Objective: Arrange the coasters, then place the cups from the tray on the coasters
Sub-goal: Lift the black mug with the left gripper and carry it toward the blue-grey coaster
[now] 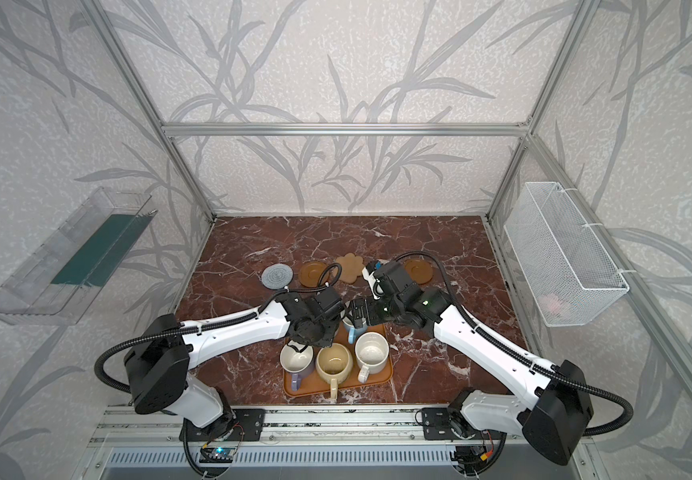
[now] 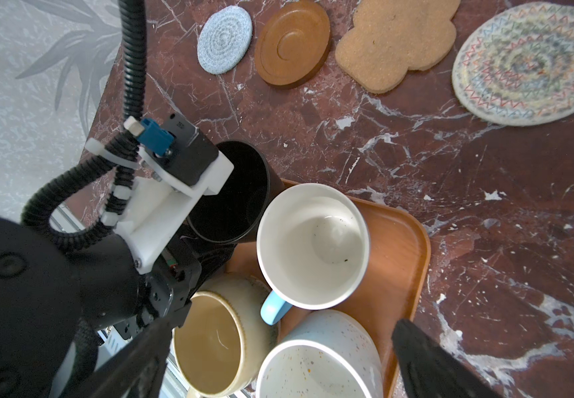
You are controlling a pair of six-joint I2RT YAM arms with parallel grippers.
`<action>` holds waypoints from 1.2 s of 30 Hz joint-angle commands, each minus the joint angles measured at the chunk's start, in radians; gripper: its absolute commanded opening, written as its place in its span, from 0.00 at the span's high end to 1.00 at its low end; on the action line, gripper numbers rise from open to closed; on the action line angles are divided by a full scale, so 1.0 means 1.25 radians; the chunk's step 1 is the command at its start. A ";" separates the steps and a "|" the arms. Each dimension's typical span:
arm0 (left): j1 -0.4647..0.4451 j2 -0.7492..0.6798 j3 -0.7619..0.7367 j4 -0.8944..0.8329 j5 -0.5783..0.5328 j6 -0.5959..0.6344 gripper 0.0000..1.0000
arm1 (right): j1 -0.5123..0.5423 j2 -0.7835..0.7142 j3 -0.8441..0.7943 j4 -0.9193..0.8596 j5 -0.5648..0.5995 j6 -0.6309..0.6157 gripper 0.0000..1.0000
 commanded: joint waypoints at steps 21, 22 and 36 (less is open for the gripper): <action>0.010 -0.129 0.061 -0.049 -0.119 -0.021 1.00 | 0.005 -0.066 -0.031 0.106 -0.070 -0.012 0.00; 0.012 -0.136 0.063 -0.048 -0.126 -0.020 1.00 | 0.005 -0.065 -0.031 0.111 -0.075 -0.014 0.00; 0.109 -0.184 0.142 -0.077 -0.097 0.049 1.00 | 0.024 -0.007 0.021 0.170 -0.086 0.004 0.01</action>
